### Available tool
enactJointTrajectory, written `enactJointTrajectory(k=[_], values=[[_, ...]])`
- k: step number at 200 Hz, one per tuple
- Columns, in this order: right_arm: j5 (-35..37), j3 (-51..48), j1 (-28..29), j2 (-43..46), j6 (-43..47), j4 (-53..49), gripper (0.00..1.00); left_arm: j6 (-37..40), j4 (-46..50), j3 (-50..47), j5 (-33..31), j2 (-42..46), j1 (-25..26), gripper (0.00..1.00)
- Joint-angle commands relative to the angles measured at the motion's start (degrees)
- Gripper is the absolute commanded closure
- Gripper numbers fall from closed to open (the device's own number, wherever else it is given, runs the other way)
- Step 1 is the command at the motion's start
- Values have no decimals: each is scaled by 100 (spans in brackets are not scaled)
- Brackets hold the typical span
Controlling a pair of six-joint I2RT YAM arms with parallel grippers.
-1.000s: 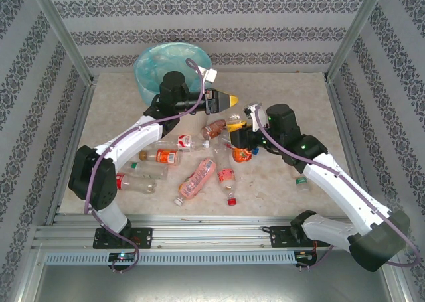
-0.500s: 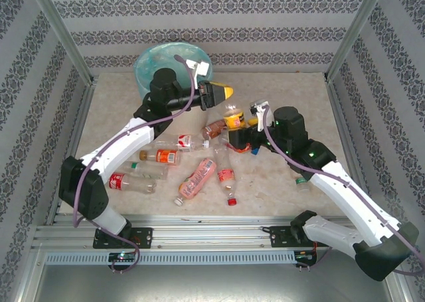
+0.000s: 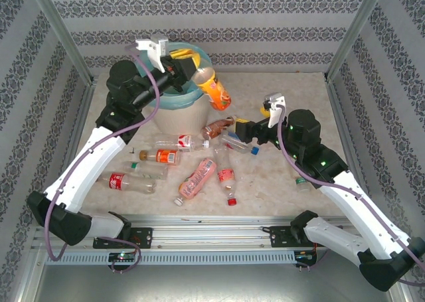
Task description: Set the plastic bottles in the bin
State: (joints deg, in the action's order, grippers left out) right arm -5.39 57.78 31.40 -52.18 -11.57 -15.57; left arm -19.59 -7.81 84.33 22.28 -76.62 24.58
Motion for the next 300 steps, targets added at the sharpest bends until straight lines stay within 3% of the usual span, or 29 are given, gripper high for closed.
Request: enactJointTrajectory(k=[1, 69, 92, 172, 300], values=[[119, -91, 77, -17, 49, 183, 4, 615, 405, 351, -731, 164, -263, 100], [-4, -216, 95, -169, 93, 434, 5, 742, 769, 959, -1170, -232, -1500, 100], [-135, -13, 99, -376, 115, 449, 6, 863, 764, 1066, -971, -559, -1703, 100], [-59, 0, 362, -941, 56, 988, 8, 1283, 989, 1598, -714, -1829, -1774, 100], [-286, -354, 446, -940, -18, 1036, 8, 1493, 1168, 1354, -489, -2090, -1592, 100]])
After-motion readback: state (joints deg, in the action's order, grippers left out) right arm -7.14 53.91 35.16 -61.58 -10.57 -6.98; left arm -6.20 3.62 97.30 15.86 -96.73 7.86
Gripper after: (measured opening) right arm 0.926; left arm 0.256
